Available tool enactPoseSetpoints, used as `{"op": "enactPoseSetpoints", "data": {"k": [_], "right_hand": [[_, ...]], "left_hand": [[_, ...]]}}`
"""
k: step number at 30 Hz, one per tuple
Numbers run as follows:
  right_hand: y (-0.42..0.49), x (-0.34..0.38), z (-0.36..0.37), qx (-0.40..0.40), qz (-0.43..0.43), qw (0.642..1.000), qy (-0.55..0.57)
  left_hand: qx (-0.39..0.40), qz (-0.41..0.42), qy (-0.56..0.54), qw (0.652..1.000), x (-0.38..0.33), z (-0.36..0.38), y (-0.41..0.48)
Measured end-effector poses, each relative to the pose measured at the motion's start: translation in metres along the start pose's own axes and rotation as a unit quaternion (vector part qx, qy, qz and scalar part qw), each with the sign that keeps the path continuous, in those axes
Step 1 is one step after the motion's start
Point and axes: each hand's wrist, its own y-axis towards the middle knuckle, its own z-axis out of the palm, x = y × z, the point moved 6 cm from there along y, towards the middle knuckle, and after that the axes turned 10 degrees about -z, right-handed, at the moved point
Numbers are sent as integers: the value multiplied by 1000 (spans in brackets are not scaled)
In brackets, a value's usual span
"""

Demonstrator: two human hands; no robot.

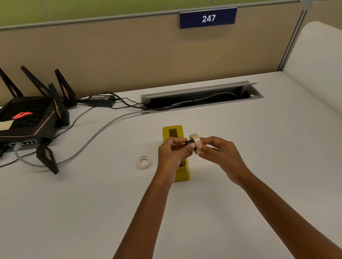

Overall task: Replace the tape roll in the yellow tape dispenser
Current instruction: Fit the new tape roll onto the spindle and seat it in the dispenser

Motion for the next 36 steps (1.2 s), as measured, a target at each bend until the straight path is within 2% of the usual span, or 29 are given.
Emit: {"op": "enactPoseSetpoints", "data": {"k": [7,19,25,29,36], "right_hand": [[0,-2,-1,-15,-9,1000,4],[3,1,-4,-24,-5,1000,-8],[4,4,-2,16,9,1000,-11],[5,6,-3,15,10,1000,-3],[4,11,1,48,1,998,29]], "left_hand": [[-30,-3,-4,1000,0,2,-2],[9,15,-20,1000,-3,0,1],[18,12,0,1000,-5,-1,1],[16,5,24,1000,-7,-3,1],[16,34,67,997,-11,1,-2]]}}
